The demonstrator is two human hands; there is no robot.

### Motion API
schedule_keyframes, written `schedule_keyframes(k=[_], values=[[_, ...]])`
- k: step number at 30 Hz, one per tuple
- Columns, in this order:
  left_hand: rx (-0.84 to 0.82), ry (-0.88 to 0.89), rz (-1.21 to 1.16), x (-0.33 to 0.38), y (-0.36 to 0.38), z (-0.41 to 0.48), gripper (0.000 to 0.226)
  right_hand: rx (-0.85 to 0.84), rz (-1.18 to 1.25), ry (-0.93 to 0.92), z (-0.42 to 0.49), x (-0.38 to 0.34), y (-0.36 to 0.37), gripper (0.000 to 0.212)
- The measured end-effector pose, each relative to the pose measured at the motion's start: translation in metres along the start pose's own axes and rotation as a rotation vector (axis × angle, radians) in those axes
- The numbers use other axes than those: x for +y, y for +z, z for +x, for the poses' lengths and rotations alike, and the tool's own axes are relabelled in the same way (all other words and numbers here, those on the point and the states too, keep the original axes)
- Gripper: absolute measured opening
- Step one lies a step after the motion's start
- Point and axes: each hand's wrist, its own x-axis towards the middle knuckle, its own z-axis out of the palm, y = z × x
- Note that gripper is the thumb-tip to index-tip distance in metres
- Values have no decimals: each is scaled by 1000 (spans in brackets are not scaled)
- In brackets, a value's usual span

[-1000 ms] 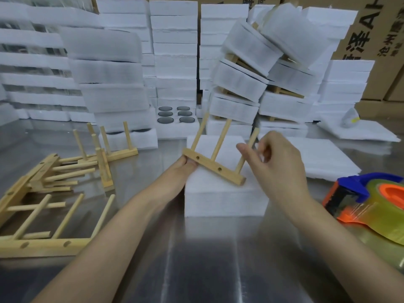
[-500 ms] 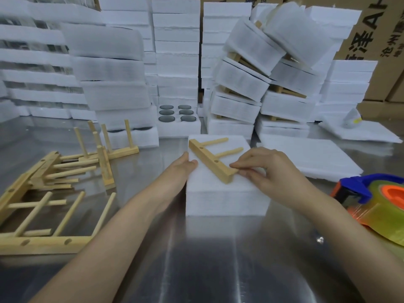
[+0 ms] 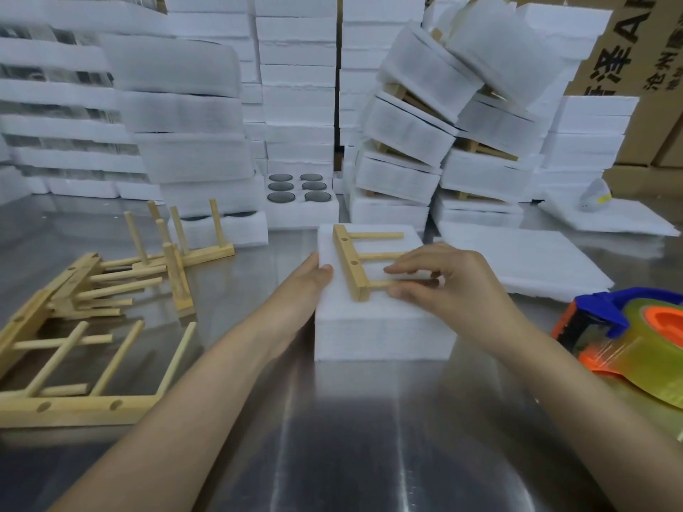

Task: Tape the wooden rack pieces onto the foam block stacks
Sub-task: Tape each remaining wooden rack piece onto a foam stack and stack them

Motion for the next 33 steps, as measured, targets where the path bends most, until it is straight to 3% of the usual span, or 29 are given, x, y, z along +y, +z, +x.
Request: schedule_keyframes(k=[4, 7, 9, 15, 19, 26, 31, 33], values=[[17, -73, -106, 2, -1, 0, 33, 211, 132, 181, 5, 13, -4, 23], [33, -67, -185, 3, 9, -2, 62, 132, 332, 454, 6, 18, -1, 32], [69, -71, -213, 2, 15, -2, 63, 58, 503, 525, 2, 18, 6, 31], [89, -101, -241, 2, 15, -7, 41, 64, 553, 507, -2, 17, 7, 3], [86, -74, -195, 6, 15, -10, 59, -76, 461, 427, -4, 15, 6, 12], [62, -53, -111, 4, 14, -10, 59, -67, 454, 459, -2, 16, 5, 33], [71, -55, -117, 4, 15, -10, 58, -73, 503, 483, -5, 10, 5, 29], [69, -59, -143, 5, 15, -11, 57, -69, 528, 506, -2, 9, 5, 44]])
